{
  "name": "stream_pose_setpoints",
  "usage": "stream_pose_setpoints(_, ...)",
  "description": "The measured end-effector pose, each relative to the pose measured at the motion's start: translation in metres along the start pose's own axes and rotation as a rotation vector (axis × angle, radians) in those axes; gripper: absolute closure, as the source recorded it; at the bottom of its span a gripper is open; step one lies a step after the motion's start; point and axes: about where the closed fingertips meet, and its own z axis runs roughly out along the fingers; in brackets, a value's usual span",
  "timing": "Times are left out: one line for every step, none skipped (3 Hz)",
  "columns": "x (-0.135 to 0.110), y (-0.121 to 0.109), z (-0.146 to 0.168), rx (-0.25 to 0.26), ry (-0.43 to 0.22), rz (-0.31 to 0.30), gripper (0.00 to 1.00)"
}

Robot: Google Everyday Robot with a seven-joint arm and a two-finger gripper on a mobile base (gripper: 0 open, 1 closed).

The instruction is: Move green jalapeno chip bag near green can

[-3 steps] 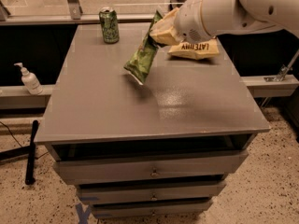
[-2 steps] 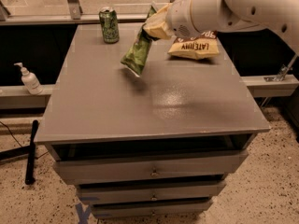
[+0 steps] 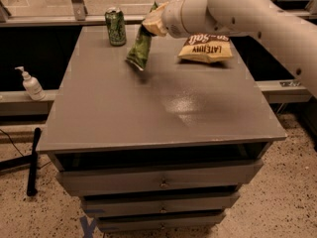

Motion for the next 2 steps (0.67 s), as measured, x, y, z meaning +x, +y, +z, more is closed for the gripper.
stream_pose_setpoints(0.004,-0.024,0.035,0.066,-0.006,0.032,1.00)
stream_pose_setpoints(0.010,-0.036,0.072,0.092,-0.006,0.072,1.00)
